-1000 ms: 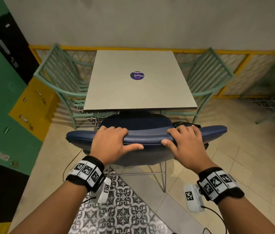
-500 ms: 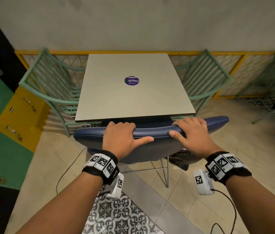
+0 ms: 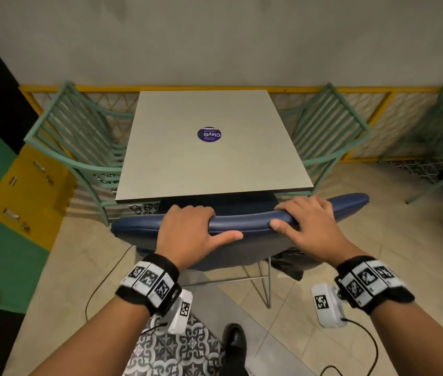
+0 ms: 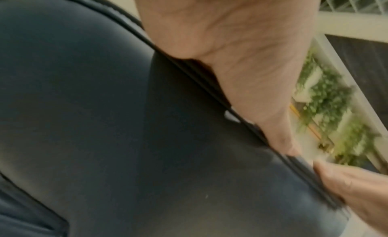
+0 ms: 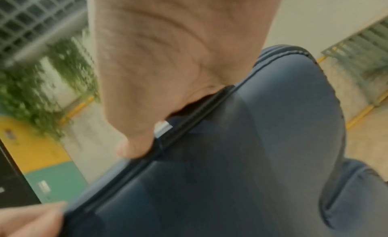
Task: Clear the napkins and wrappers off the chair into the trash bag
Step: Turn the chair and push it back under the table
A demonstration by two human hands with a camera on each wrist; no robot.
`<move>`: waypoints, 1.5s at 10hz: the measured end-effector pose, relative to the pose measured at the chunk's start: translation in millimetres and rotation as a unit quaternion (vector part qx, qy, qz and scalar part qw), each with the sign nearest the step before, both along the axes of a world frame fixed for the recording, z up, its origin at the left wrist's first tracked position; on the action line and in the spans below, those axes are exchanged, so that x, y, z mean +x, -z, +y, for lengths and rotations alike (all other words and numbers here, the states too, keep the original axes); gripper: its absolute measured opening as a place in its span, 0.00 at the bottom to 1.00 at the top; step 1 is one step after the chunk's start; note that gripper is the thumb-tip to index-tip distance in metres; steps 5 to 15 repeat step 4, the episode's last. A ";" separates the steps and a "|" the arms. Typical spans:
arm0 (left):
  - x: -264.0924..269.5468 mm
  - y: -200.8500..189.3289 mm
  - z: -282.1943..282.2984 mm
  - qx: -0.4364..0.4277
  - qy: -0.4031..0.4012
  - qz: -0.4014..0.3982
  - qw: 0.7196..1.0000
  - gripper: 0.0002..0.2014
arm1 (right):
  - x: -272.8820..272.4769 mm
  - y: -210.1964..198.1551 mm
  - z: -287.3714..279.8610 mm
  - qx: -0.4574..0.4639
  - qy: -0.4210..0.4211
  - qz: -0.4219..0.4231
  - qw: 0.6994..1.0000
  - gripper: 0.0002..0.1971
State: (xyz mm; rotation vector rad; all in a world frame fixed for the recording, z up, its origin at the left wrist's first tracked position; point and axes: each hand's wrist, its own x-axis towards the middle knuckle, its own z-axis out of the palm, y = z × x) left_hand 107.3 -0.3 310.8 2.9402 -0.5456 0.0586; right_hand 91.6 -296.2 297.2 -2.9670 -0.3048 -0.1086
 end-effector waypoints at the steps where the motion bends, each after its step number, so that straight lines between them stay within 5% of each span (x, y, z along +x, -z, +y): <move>1: -4.3 -7.7 9.0 -0.091 0.004 0.042 0.995 0.32 | -1.2 -7.7 -2.1 0.037 0.006 0.045 0.998 0.26; 2: -4.1 -26.0 26.0 -0.348 -0.041 0.145 0.925 0.15 | 2.0 -36.2 -9.0 0.180 0.008 0.100 0.978 0.19; 3: -2.4 -44.6 45.4 -0.541 -0.182 0.168 0.804 0.10 | 14.9 -100.7 -24.6 0.294 0.018 0.124 0.947 0.10; 4: -14.2 -57.9 66.4 -0.599 -0.306 0.137 0.727 0.11 | 19.6 -174.1 -42.8 0.318 -0.003 0.088 0.944 0.09; 15: -14.2 -57.9 66.4 -0.599 -0.306 0.137 0.727 0.11 | 19.6 -174.1 -42.8 0.318 -0.003 0.088 0.944 0.09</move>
